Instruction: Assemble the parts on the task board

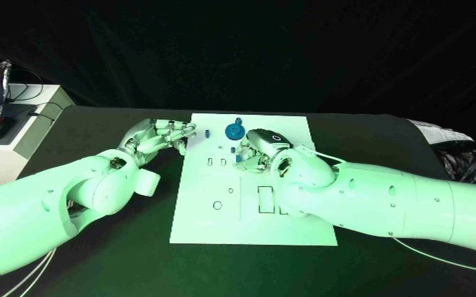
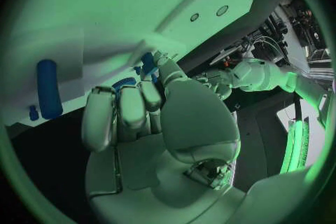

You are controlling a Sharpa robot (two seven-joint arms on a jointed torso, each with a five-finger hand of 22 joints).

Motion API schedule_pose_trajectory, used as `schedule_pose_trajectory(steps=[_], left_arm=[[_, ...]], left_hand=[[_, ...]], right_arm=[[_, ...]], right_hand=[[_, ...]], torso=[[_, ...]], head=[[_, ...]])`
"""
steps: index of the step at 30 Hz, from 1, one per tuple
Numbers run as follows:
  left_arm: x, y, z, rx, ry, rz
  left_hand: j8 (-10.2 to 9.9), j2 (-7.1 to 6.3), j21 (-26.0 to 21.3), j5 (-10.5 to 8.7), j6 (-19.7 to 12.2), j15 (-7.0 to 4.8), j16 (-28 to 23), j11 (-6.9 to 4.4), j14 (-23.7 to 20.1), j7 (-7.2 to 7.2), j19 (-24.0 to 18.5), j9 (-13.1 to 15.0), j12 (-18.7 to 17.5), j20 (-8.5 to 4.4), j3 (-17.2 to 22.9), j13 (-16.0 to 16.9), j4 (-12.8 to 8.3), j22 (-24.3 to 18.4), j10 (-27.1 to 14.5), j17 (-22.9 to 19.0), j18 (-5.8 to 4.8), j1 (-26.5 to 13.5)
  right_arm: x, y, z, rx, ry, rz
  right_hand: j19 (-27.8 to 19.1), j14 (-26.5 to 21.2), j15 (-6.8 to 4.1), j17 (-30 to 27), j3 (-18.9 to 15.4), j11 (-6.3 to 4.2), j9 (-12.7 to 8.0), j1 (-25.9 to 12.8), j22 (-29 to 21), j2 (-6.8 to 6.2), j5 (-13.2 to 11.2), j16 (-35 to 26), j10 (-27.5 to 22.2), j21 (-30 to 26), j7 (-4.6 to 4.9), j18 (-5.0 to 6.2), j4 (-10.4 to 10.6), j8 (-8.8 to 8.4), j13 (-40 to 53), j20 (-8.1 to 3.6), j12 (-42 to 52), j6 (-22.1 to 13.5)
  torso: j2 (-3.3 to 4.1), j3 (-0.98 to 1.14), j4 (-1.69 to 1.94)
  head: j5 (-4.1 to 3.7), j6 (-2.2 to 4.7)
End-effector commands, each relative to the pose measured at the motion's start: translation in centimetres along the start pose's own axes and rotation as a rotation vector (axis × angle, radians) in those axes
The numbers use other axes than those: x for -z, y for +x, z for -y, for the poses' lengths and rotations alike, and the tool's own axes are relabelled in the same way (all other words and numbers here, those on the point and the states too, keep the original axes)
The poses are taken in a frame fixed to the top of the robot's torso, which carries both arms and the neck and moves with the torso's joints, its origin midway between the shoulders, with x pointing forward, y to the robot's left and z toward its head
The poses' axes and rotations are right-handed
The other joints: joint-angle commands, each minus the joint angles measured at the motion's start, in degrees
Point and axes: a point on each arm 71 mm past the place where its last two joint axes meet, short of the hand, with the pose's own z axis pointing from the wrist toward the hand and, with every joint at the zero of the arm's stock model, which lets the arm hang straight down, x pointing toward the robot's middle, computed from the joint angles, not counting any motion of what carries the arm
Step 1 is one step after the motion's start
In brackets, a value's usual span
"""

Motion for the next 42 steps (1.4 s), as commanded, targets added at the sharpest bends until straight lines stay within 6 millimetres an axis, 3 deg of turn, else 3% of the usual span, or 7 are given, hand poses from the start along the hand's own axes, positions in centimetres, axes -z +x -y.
schedule_pose_trajectory(steps=[1, 10, 15, 19, 23, 34, 42], left_arm=[[-0.04, 0.25, 0.05, 0.004, 0.005, -0.021], [-0.04, 0.28, -0.01, 0.005, 0.003, -0.023], [-0.05, 0.27, -0.03, 0.004, 0.003, -0.022], [-0.05, 0.27, -0.04, 0.003, 0.003, -0.023], [-0.06, 0.29, -0.04, 0.004, 0.003, -0.024], [-0.05, 0.27, -0.05, 0.003, 0.003, -0.024], [-0.04, 0.25, -0.05, 0.003, 0.003, -0.024]], left_hand=[[0.1, 0.08, 0.2, -0.16, 0.1, 0.10, -0.2, -0.02, -0.3, 0.07, -0.3, 0.0, 0.1, -0.07, -0.1, 0.0, -0.3, -0.1, -0.1, 0.0, 0.61, 0.4], [0.1, 0.08, 0.2, -0.16, 0.1, 0.10, -0.2, -0.02, -0.3, 0.07, -0.3, 0.0, 0.1, -0.07, -0.1, 0.0, -0.3, -0.1, -0.1, 0.0, 0.61, 0.4], [0.1, 0.10, 0.4, -0.14, 0.0, 0.12, -0.1, 0.02, -0.4, 0.10, -0.4, 0.0, 0.1, -0.06, 0.1, 0.0, -0.6, -0.1, -0.2, 0.0, 0.61, 0.2], [0.1, 0.10, 0.4, -0.14, 0.0, 0.12, -0.1, 0.02, -0.4, 0.10, -0.4, 0.0, 0.1, -0.06, 0.1, 0.0, -0.6, -0.1, -0.2, 0.0, 0.61, 0.2], [0.1, 0.08, 0.4, -0.16, 0.0, 0.14, -0.1, 0.02, -0.4, 0.09, -0.4, 0.0, 0.1, -0.06, 0.0, 0.0, -0.6, -0.2, -0.2, 0.0, 0.61, 0.1], [0.1, 0.08, 0.4, -0.16, 0.0, 0.14, -0.1, 0.02, -0.4, 0.09, -0.4, 0.0, 0.1, -0.06, 0.0, 0.0, -0.6, -0.2, -0.2, 0.0, 0.61, 0.1], [0.1, 0.08, 0.4, -0.16, 0.0, 0.14, -0.1, 0.02, -0.4, 0.09, -0.4, 0.0, 0.1, -0.06, 0.0, 0.0, -0.6, -0.2, -0.2, 0.0, 0.61, 0.1]], right_arm=[[0.05, -0.05, 0.19, 0.022, 0.002, 0.033], [-0.04, -0.06, 0.39, 0.020, 0.005, 0.047], [-0.18, 0.01, 0.54, 0.025, 0.010, 0.044], [-0.27, 0.07, 0.63, 0.026, 0.010, 0.040], [-0.34, 0.16, 0.69, 0.026, 0.008, 0.035], [-0.38, 0.37, 0.67, 0.026, -0.004, 0.018], [-0.30, 0.60, 0.53, 0.023, -0.009, 0.010]], right_hand=[[2.7, 0.0, -0.14, 0.0, 0.0, -0.25, 0.1, -0.3, 10.7, -0.25, -0.3, -0.2, 0.0, -0.2, 0.42, -0.43, 0.4, 0.18, 1.3, -0.14, -0.2, 0.6], [2.7, 0.0, -0.07, -0.1, 0.0, -0.14, 0.0, -0.7, 10.7, -0.82, -1.4, -0.2, -0.1, -0.2, 0.57, -0.42, 1.6, -0.02, 1.2, -0.09, -0.4, 0.3], [2.7, -0.1, 0.07, -0.3, 0.1, 0.04, 0.0, -0.7, 10.6, -2.11, -1.8, -0.3, -0.4, -0.4, 0.80, -0.36, 3.0, -0.16, 0.9, 0.04, -0.9, -0.1], [2.6, -0.1, 0.49, -0.4, 0.3, 0.74, 0.0, -0.7, 10.6, -3.11, -2.0, -0.4, -0.9, -0.7, 1.95, -0.29, 3.6, -1.16, 0.5, 0.30, -1.5, -2.5], [2.6, -0.2, 0.76, -0.6, 1.3, 1.00, 0.0, -0.2, 10.5, -4.55, -2.4, -0.4, -1.5, -0.9, 2.24, -0.10, 5.1, -1.02, -0.4, 0.76, -1.9, -3.3], [2.5, -0.3, 0.95, -0.8, 1.6, 1.22, 0.0, 0.3, 10.5, -5.42, -2.7, -0.5, -2.1, -1.1, 2.53, 0.00, 6.0, -0.93, -1.5, 1.00, -2.1, -4.1], [2.5, -0.2, 0.87, -0.8, 1.7, 1.11, 0.1, 0.5, 10.5, -5.16, -2.7, -0.4, -2.0, -1.1, 2.35, -0.01, 5.9, -0.80, -1.5, 0.96, -1.8, -3.6]], torso=[[0.00, 0.02, -0.01], [0.00, 0.02, -0.04], [-0.06, -0.03, -0.03], [-0.02, -0.02, 0.00], [-0.07, -0.05, -0.03], [-0.04, -0.04, -0.07], [-0.02, -0.04, -0.01]], head=[[0.00, -0.05], [0.01, -0.06], [-0.01, -0.10], [-0.02, -0.14], [-0.03, -0.14], [0.05, -0.30], [0.08, -0.40]])
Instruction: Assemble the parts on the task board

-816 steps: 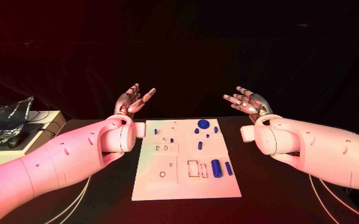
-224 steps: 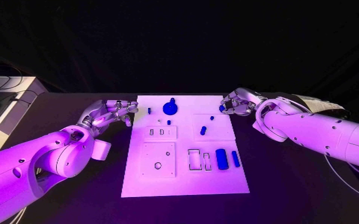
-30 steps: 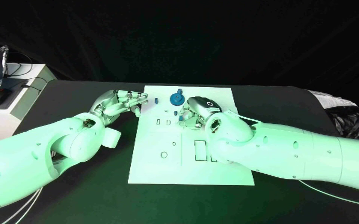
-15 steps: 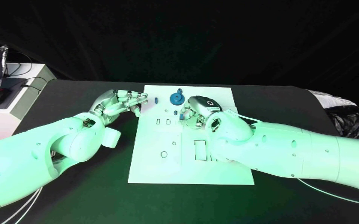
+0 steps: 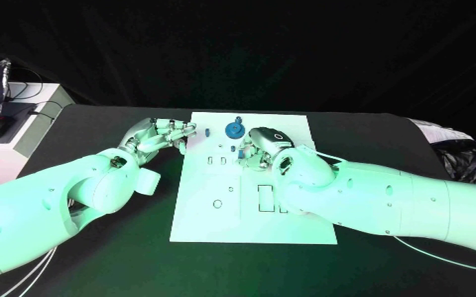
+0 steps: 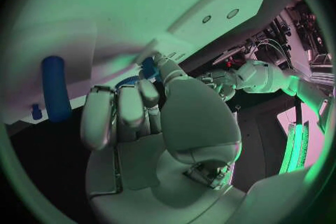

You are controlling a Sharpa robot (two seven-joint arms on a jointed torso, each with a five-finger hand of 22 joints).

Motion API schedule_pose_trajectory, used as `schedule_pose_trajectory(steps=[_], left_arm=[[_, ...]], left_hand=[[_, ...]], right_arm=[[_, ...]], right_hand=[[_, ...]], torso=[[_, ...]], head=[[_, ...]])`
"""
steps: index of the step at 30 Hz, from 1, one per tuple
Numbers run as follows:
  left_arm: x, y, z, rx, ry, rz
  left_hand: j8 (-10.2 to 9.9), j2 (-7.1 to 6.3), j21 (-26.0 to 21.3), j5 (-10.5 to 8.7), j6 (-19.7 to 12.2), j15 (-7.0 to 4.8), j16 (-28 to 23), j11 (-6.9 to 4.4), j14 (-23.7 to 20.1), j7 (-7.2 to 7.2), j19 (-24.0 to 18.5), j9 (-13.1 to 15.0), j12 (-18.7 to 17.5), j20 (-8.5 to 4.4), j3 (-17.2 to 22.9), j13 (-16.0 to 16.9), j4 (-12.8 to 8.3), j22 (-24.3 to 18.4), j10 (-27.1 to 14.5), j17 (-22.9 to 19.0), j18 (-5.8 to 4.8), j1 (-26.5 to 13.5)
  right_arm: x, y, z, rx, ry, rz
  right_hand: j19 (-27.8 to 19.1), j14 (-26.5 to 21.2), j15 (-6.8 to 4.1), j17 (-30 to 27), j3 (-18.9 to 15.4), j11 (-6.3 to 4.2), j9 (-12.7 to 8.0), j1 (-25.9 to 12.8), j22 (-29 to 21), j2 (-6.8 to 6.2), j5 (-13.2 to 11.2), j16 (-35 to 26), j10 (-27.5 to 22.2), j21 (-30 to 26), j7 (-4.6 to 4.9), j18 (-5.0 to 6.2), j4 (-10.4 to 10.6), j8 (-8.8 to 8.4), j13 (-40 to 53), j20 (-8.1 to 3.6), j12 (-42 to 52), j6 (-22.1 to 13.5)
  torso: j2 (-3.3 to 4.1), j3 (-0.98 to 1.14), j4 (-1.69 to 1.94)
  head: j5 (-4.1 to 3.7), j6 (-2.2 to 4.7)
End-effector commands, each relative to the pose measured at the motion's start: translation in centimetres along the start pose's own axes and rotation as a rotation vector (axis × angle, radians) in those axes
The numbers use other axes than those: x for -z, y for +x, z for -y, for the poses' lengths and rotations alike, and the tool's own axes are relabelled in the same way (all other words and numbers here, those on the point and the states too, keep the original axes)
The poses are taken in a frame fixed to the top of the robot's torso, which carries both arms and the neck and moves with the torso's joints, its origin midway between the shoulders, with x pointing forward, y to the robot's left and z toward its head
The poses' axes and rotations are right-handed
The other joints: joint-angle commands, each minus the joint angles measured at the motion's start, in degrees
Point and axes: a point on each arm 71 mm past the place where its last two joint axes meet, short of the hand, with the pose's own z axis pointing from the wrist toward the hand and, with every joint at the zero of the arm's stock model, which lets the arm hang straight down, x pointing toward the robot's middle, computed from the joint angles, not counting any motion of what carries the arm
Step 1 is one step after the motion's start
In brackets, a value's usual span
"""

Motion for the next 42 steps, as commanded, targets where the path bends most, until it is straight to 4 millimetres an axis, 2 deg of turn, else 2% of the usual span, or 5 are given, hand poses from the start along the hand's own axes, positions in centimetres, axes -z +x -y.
schedule_pose_trajectory(steps=[1, 24, 30, 36, 42], left_arm=[[-0.04, 0.24, 0.09, 0.003, 0.007, -0.019], [-0.03, 0.11, 0.02, 0.001, 0.005, -0.015], [-0.06, 0.15, -0.01, 0.002, 0.005, -0.016], [-0.07, 0.15, -0.04, 0.002, 0.004, -0.015], [-0.06, 0.15, -0.05, 0.002, 0.004, -0.015]], left_hand=[[0.1, 0.08, 0.4, -0.16, 0.0, 0.14, -0.1, 0.02, -0.4, 0.09, -0.4, 0.0, 0.1, -0.06, 0.0, 0.0, -0.2, -0.1, -0.2, 0.0, 0.61, 0.1], [0.1, 0.09, 0.4, -0.16, 0.0, 0.15, -0.1, 0.06, -0.4, 0.10, -0.4, 0.0, 0.1, -0.05, 0.0, 0.0, -0.3, -0.1, -0.3, 0.0, 0.61, 0.2], [0.1, 0.09, 0.4, -0.16, 0.0, 0.15, -0.1, 0.06, -0.4, 0.10, -0.4, 0.0, 0.1, -0.05, 0.0, 0.0, -0.3, -0.1, -0.3, 0.0, 0.61, 0.2], [0.1, 0.09, 0.4, -0.16, 0.0, 0.15, -0.1, 0.06, -0.4, 0.10, -0.4, 0.0, 0.1, -0.05, 0.0, 0.0, -0.3, -0.1, -0.3, 0.0, 0.61, 0.2], [0.1, 0.09, 0.4, -0.16, 0.0, 0.15, -0.1, 0.06, -0.4, 0.10, -0.4, 0.0, 0.1, -0.05, 0.0, 0.0, -0.3, -0.1, -0.3, 0.0, 0.61, 0.2]], right_arm=[[0.08, 0.27, -0.23, 0.006, -0.019, -0.018], [0.24, 0.20, -0.08, 0.011, 0.001, 0.005], [0.14, 0.15, 0.01, 0.011, 0.006, 0.015], [0.13, 0.08, -0.05, 0.003, 0.002, 0.025], [0.13, 0.05, -0.10, -0.002, -0.001, 0.031]], right_hand=[[2.5, -0.1, 0.35, 0.0, 0.0, -0.03, 0.0, 0.3, 10.5, -0.10, -0.4, -0.2, -0.3, -0.2, -0.26, 0.00, 0.2, 0.08, 0.0, 0.54, 0.2, 0.2], [2.5, -0.2, 0.30, -0.2, -0.4, -0.13, 0.0, -0.4, 10.5, -0.13, -1.4, -0.4, -0.3, -0.3, -0.38, -0.03, 0.5, -0.03, -0.4, 0.43, 0.2, 0.5], [2.6, -0.1, 0.33, -0.3, 0.4, -0.10, 0.0, -1.5, 10.4, -3.27, -9.0, -0.5, -0.3, -0.4, -0.49, -0.01, 4.2, 0.06, -0.6, 0.46, 0.2, 0.3], [2.5, -0.2, 0.48, -0.2, -0.2, 0.10, 0.0, -1.5, 10.4, -6.02, -11.7, -0.5, -0.9, -0.5, -0.27, 0.03, 8.0, 0.03, -1.2, 0.59, -0.3, -0.8], [2.6, -0.2, 0.54, -0.1, -3.6, 0.18, 0.0, -0.9, 10.4, -5.87, -11.4, -0.5, -1.3, -0.5, -0.19, 0.04, 9.7, 0.10, -1.9, 0.66, -0.9, -1.2]], torso=[[0.00, 0.03, 0.03], [0.02, 0.02, 0.00], [0.04, 0.00, -0.02], [0.01, 0.00, 0.03], [-0.02, -0.01, 0.01]], head=[[0.06, -0.08], [0.07, -0.13], [0.02, -0.06], [0.01, -0.07], [0.01, -0.10]])
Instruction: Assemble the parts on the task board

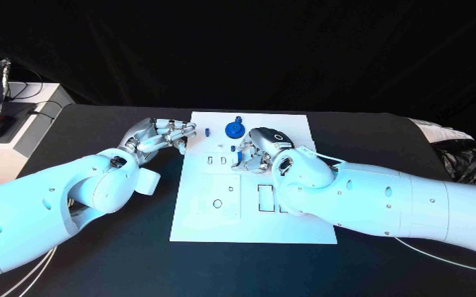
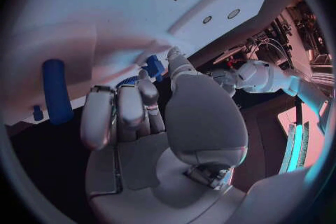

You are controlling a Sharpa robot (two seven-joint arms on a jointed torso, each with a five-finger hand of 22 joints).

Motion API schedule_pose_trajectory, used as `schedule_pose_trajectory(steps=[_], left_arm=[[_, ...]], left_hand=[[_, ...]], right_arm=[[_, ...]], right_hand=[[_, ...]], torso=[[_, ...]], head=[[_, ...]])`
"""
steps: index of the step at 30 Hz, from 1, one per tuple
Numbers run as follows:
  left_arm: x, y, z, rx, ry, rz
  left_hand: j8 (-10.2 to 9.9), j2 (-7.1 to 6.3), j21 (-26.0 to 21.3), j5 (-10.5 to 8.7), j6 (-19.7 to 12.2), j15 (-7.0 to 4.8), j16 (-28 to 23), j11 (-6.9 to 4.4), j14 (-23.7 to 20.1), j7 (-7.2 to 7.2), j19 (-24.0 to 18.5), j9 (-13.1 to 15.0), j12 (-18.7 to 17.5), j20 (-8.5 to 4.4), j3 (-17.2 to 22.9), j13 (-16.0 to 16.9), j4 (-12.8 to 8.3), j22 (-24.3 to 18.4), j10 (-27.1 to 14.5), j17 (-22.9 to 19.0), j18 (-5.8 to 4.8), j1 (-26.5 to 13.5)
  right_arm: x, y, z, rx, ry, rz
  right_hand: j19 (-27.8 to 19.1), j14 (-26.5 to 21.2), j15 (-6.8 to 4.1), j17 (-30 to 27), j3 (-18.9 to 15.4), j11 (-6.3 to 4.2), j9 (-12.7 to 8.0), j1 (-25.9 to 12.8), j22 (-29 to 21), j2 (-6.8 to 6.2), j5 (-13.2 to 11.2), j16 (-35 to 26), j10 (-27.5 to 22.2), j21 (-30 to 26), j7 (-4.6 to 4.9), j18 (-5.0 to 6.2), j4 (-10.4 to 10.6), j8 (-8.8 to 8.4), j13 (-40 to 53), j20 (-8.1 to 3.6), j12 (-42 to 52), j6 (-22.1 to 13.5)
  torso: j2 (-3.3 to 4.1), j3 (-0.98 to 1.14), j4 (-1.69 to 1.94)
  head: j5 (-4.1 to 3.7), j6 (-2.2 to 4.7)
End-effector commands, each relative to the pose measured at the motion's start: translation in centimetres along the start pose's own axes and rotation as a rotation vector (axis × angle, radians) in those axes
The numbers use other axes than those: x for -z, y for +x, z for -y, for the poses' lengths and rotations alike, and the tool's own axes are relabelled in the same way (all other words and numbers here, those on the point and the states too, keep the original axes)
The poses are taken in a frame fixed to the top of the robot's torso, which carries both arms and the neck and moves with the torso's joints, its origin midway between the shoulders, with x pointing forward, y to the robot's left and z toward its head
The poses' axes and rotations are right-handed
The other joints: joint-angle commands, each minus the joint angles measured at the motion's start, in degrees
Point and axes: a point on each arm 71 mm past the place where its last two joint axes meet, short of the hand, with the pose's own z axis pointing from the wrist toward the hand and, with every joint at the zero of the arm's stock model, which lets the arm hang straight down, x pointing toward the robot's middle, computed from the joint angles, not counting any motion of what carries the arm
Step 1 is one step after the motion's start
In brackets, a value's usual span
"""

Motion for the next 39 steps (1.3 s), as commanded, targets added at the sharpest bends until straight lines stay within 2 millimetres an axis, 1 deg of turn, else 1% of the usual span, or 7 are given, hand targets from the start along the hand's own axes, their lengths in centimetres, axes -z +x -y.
schedule_pose_trajectory(steps=[1, 19, 26, 31, 32, 34, 39], left_arm=[[0.0, 0.2, 0.1, 0.003, 0.007, -0.018], [0.0, -0.1, -0.1, -0.016, -0.010, 0.002], [0.0, -0.4, -0.7, -0.070, -0.090, 0.010], [-0.1, -0.8, -1.2, -0.132, -0.154, 0.020], [-0.2, -0.9, -1.3, -0.145, -0.166, 0.020], [-0.6, -1.1, -1.2, -0.170, -0.186, 0.022], [-1.2, -0.7, -1.3, -0.227, -0.246, -0.005]], left_hand=[[0.1, 0.09, 0.2, -0.16, 0.0, 0.15, -0.1, 0.06, -0.4, 0.10, -0.4, 0.0, 0.1, -0.05, 0.0, 0.0, -0.3, 0.0, -0.3, 0.0, 0.61, 0.2], [0.1, -0.11, 0.2, -0.19, -0.2, 0.18, 0.0, 0.07, -0.4, 0.17, -0.4, 0.0, 0.1, -0.01, -0.2, 0.0, -0.3, -0.1, -0.3, 0.0, 0.61, -0.2], [0.8, 0.63, -0.2, 0.11, -4.2, 0.39, 0.0, 0.22, 0.1, 1.33, 0.1, 0.2, 2.6, 0.22, -3.5, 0.6, 3.5, -0.5, 0.2, -0.1, 0.64, -4.6], [4.6, 1.20, 0.6, 0.33, -3.9, -0.51, 3.3, -1.59, 0.7, 0.66, 1.3, 0.5, 12.9, -0.94, -7.6, 6.1, 5.5, 0.1, -0.1, 2.4, 0.18, -7.3], [6.8, 1.64, 2.3, 0.30, -3.4, -1.42, 6.8, -1.74, 1.2, -0.27, 2.1, 0.9, 18.3, -1.58, -8.6, 9.7, 6.2, 1.2, -0.8, 4.9, 0.20, -8.3], [13.7, 2.56, 5.0, 0.53, -6.7, -1.50, 10.8, -2.14, 0.1, -0.17, 0.1, 2.1, 33.0, -1.26, -10.7, 20.2, 7.3, 3.6, -9.9, 8.7, 0.01, -8.0], [17.0, 2.55, 7.3, 0.32, -5.2, -2.23, 14.5, -3.06, 2.2, -1.64, 2.0, 2.8, 35.9, -2.14, -11.2, 21.1, 8.0, 4.9, -6.4, 11.0, 0.92, -8.7]], right_arm=[[0.0, -0.1, -0.1, 0.000, -0.010, 0.020], [0.8, -1.8, 0.1, -0.111, -0.065, 0.142], [1.3, -4.5, 1.7, -0.257, -0.061, 0.169], [1.3, -6.4, 4.0, -0.372, -0.029, 0.140], [1.2, -6.8, 4.6, -0.389, -0.017, 0.134], [0.8, -7.5, 6.2, -0.420, 0.021, 0.131], [0.4, -8.3, 9.1, -0.478, 0.097, 0.118]], right_hand=[[2.5, 0.0, 0.34, 0.0, -1.0, 0.03, 0.0, 0.8, 10.5, -0.22, 0.2, -0.3, -0.4, -0.4, 0.07, 0.04, 0.6, 0.07, -0.2, 0.25, -0.4, -0.5], [2.5, 0.0, 0.77, 0.1, -3.1, 0.65, 0.0, 0.2, 10.4, -2.48, -0.2, -0.5, -2.0, -0.8, 1.01, 0.15, 6.3, -0.24, -2.0, 0.49, -2.0, -3.3], [2.5, 0.0, 0.81, 0.4, -3.0, 0.60, 0.2, -1.5, 10.5, -1.62, 5.9, -0.3, -2.4, -0.5, 0.81, 0.18, 6.1, 0.35, -2.5, 0.75, -1.8, -2.9], [2.5, 0.1, 0.28, 0.8, -4.2, -0.11, 1.8, -0.7, 10.5, 1.48, 9.4, 0.0, -2.1, -0.2, -0.23, 0.03, 3.7, 1.30, -2.3, 0.21, -1.1, -0.5], [2.5, 0.1, 0.19, 0.8, -6.3, -0.24, 2.2, -1.3, 10.5, 2.67, 12.7, 0.0, -2.2, -0.1, -0.36, -0.02, 2.4, 1.37, -2.3, 0.12, -1.0, -0.2], [2.5, 0.1, 0.17, 0.9, -4.8, -0.27, 3.8, -1.6, 10.5, 3.63, 10.6, -0.1, -2.2, 0.0, -0.41, -0.10, 0.1, 1.19, -2.2, 0.01, -1.0, -0.2], [2.4, 0.1, 0.10, 1.0, -5.2, -0.25, 5.2, -1.5, 10.5, 5.37, 11.6, -0.1, -2.1, 0.0, -0.42, -0.09, -2.7, 0.87, -2.2, -0.01, -0.8, -0.1]], torso=[[-0.03, -0.03, 0.01], [-0.12, 0.11, -0.10], [-0.25, 0.23, -0.27], [-0.66, 0.52, -0.51], [-0.77, 0.60, -0.59], [-1.03, 0.72, -0.77], [-1.48, 0.94, -0.95]], head=[[0.01, -0.03], [0.34, 0.36], [0.59, 0.85], [0.91, 0.95], [0.84, 0.99], [0.65, 1.80], [0.78, 2.10]])
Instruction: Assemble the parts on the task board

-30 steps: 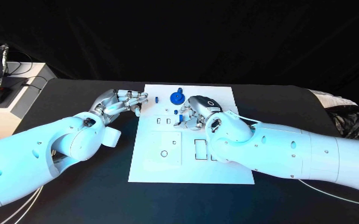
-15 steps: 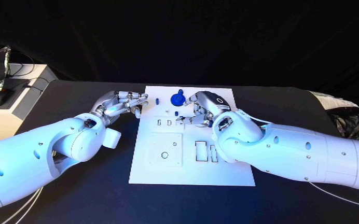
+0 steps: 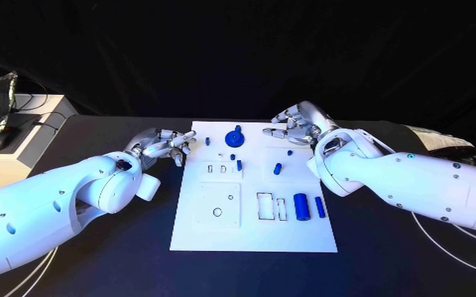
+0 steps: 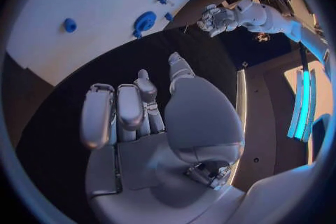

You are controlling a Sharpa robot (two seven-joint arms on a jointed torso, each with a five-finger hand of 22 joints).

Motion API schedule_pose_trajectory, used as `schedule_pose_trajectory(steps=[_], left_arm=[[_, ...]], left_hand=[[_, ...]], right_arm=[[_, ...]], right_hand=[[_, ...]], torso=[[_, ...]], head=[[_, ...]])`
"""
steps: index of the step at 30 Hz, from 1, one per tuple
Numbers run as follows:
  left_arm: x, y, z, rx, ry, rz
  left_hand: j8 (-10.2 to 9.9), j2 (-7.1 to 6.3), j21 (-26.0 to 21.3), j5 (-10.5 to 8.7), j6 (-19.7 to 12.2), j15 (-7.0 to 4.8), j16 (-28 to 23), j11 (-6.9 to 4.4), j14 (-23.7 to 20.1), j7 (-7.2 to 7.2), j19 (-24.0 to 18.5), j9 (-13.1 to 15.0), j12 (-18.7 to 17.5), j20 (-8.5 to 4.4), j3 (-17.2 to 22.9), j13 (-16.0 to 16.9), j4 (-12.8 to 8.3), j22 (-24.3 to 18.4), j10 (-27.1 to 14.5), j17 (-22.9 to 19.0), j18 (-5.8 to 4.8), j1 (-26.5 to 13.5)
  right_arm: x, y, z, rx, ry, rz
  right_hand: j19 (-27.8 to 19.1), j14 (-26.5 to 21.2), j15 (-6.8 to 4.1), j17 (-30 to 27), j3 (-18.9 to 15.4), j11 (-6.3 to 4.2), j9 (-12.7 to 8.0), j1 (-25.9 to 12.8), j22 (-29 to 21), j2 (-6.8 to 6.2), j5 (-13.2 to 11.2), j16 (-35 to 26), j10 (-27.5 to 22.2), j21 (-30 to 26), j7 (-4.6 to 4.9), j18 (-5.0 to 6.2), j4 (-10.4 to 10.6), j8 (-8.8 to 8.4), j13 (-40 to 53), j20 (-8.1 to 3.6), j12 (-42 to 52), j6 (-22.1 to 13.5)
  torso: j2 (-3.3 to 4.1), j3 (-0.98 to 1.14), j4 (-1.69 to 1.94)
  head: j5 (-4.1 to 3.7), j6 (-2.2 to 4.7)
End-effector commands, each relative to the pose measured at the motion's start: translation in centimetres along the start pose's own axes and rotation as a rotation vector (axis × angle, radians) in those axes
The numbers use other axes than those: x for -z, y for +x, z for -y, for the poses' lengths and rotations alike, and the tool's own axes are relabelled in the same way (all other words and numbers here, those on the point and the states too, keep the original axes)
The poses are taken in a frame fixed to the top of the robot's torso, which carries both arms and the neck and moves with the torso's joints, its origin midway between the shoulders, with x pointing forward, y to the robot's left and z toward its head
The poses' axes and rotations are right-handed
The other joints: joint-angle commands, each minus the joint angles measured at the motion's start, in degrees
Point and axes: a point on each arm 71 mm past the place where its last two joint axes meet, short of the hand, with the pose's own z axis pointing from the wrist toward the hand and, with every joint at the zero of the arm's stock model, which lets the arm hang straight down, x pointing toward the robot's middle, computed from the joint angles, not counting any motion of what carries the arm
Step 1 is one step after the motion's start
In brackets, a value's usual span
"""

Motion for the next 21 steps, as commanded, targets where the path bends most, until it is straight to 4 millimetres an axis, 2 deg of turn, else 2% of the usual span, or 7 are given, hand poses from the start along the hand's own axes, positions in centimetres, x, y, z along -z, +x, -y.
schedule_pose_trajectory(steps=[1, 3, 6, 10, 14, 20, 21], left_arm=[[-0.3, 0.6, -0.4, -0.109, -0.098, -0.043], [-0.5, 1.1, -0.3, -0.138, -0.124, -0.065], [-0.9, 2.1, 0.0, -0.193, -0.171, -0.103], [-1.3, 3.3, 0.4, -0.268, -0.229, -0.128], [-2.0, 4.3, 1.1, -0.368, -0.268, -0.135], [-2.8, 5.6, 1.8, -0.485, -0.311, -0.151], [-2.8, 5.8, 1.9, -0.494, -0.315, -0.152]], left_hand=[[1.6, 0.39, 1.1, 0.14, 0.6, -0.39, 2.2, -0.51, 0.8, -0.87, 0.8, 0.6, 2.4, -0.23, -0.4, 1.5, 0.3, 0.7, 1.1, 1.5, 0.86, -0.5], [4.1, -0.01, 2.4, 0.18, 0.7, -0.89, 4.6, -1.08, 1.1, -1.66, 1.3, 2.5, 5.7, -0.69, -1.2, 4.2, 1.0, 1.7, 0.8, 3.6, 1.04, -1.4], [7.9, -0.56, 6.0, 0.25, 0.7, -1.79, 6.9, -2.11, 2.8, -3.04, 5.1, 7.1, 9.1, -1.33, -3.6, 7.8, 3.2, 8.0, 1.6, 6.1, 0.60, -3.5], [9.7, -0.53, 8.2, -0.01, 0.9, -2.36, 8.6, -2.93, 4.8, -3.95, 8.1, 12.9, 10.2, -1.66, -6.8, 10.6, 5.2, 12.9, 2.9, 9.8, 0.21, -4.2], [10.0, 0.31, 9.1, 0.25, 1.4, -2.96, 9.5, -3.55, 6.9, -4.75, 10.2, 17.6, 10.2, -2.12, -7.3, 12.2, 5.4, 15.8, 4.1, 12.8, -0.06, -3.5], [7.7, -0.30, 9.3, 0.50, 2.1, -3.12, 9.5, -3.69, 8.1, -4.96, 11.6, 22.5, 9.2, -2.26, -6.6, 14.5, 5.6, 18.5, 4.8, 15.9, -0.34, -3.2], [6.3, -0.73, 9.0, 0.56, 2.4, -3.22, 9.3, -3.80, 8.3, -5.03, 12.0, 24.5, 8.7, -2.46, -5.4, 15.6, 5.7, 19.5, 4.9, 17.0, -0.28, -3.4]], right_arm=[[-0.1, -0.2, 1.0, -0.132, 0.037, -0.062], [-0.1, -0.7, 1.5, -0.143, 0.048, -0.058], [0.0, -1.4, 2.3, -0.170, 0.068, -0.050], [-0.1, -2.1, 3.3, -0.206, 0.087, -0.036], [-0.3, -2.6, 4.1, -0.222, 0.102, -0.021], [-0.5, -3.0, 4.8, -0.225, 0.122, -0.016], [-0.5, -3.0, 4.9, -0.225, 0.124, -0.016]], right_hand=[[2.4, 0.1, -0.21, 0.1, -0.8, -0.42, 0.7, -0.5, 10.5, 1.25, 0.3, 0.3, -0.1, 0.2, 0.06, -0.10, -2.0, -0.51, 0.0, -0.41, 0.3, 0.2], [2.5, 0.1, -0.24, 0.2, -0.9, -0.38, 0.9, -0.7, 10.5, 1.35, 0.4, 0.3, -0.1, 0.3, 0.04, -0.11, -2.3, -0.59, 0.0, -0.39, 0.3, 0.2], [2.4, 0.1, -0.35, 0.1, -0.9, -0.53, 1.4, -1.1, 10.5, 1.42, 1.0, 0.2, 0.1, 0.3, -0.18, -0.10, -2.3, -0.42, 0.1, -0.46, 0.5, 0.6], [2.4, 0.1, -0.54, -0.2, -1.2, -0.78, 2.8, -1.2, 10.4, 2.48, 2.7, 0.0, 0.2, 0.0, -0.55, -0.09, -2.8, 0.01, 0.2, -0.62, 0.6, 1.3], [2.3, 0.1, -0.71, -0.3, -2.3, -0.95, 4.9, -1.3, 10.3, 3.37, 4.6, -0.2, 0.3, -0.3, -0.77, -0.14, -3.9, 0.34, 0.3, -0.82, 0.6, 1.4], [2.3, 0.1, -0.68, -0.4, -3.1, -0.91, 6.9, -1.5, 10.3, 3.93, 5.4, -0.4, 0.2, -0.5, -0.70, -0.14, -4.9, -0.17, 0.4, -0.85, 0.3, 0.9], [2.3, 0.1, -0.68, -0.4, -3.1, -0.91, 6.9, -1.5, 10.3, 3.93, 5.4, -0.4, 0.2, -0.5, -0.70, -0.14, -4.9, -0.17, 0.4, -0.85, 0.3, 0.9]], torso=[[-0.47, 0.36, -0.16], [-0.52, 0.49, -0.13], [-0.77, 0.70, 0.05], [-1.02, 0.89, 0.20], [-1.34, 1.03, 0.36], [-1.81, 1.30, 0.38], [-1.89, 1.35, 0.36]], head=[[0.22, 0.01], [0.44, -0.29], [0.59, -0.79], [0.91, -1.31], [1.03, -1.82], [1.23, -2.12], [1.29, -2.13]])
